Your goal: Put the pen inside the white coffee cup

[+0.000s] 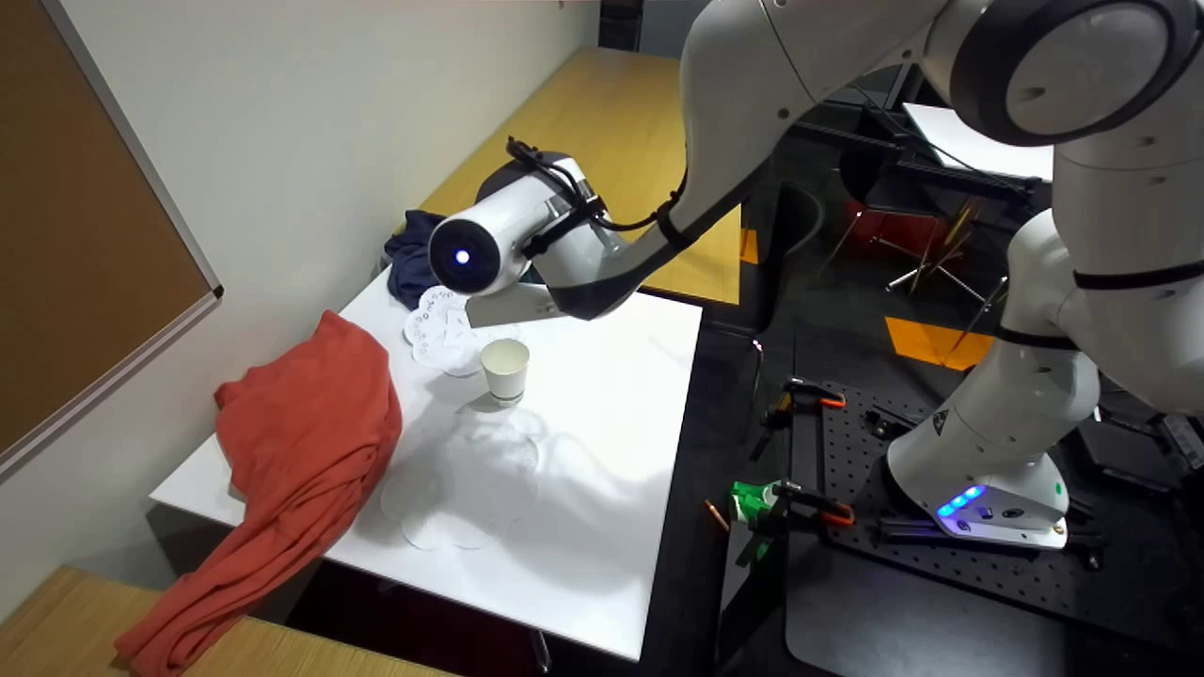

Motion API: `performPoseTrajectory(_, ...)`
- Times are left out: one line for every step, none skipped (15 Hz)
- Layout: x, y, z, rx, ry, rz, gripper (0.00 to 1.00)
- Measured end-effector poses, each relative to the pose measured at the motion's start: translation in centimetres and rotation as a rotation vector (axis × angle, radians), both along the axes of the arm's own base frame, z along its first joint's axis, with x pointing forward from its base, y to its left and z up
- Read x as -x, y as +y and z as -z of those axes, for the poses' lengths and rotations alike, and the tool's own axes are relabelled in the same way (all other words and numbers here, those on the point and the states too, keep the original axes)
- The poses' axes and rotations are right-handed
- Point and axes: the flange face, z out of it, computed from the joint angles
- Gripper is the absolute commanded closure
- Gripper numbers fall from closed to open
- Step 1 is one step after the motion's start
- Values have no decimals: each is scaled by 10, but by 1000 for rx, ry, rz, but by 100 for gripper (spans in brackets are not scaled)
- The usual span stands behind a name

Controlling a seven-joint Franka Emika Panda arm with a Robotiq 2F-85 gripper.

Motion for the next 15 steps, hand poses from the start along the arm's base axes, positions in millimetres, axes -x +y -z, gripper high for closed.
performPoseTrajectory(0,7,3,27,-8,4,97)
performPoseTrajectory(-1,14,6,48,-14,7,97)
performPoseTrajectory(-1,21,9,62,-18,6,97)
performPoseTrajectory(-3,27,12,72,-26,4,97)
performPoseTrajectory(-4,32,15,77,-31,-3,97)
performPoseTrajectory(-6,37,19,78,-39,-10,97)
performPoseTrajectory(-7,40,22,79,-44,-18,97)
performPoseTrajectory(-9,43,26,81,-49,-24,97)
performPoseTrajectory(-10,45,30,82,-52,-28,97)
performPoseTrajectory(-12,46,35,85,-51,-33,97)
performPoseTrajectory(-13,47,39,89,-49,-38,97)
performPoseTrajectory(-15,48,44,90,-47,-39,97)
performPoseTrajectory(-17,48,49,92,-45,-40,97)
performPoseTrajectory(-19,48,54,93,-43,-40,97)
performPoseTrajectory(-20,49,59,94,-40,-41,97)
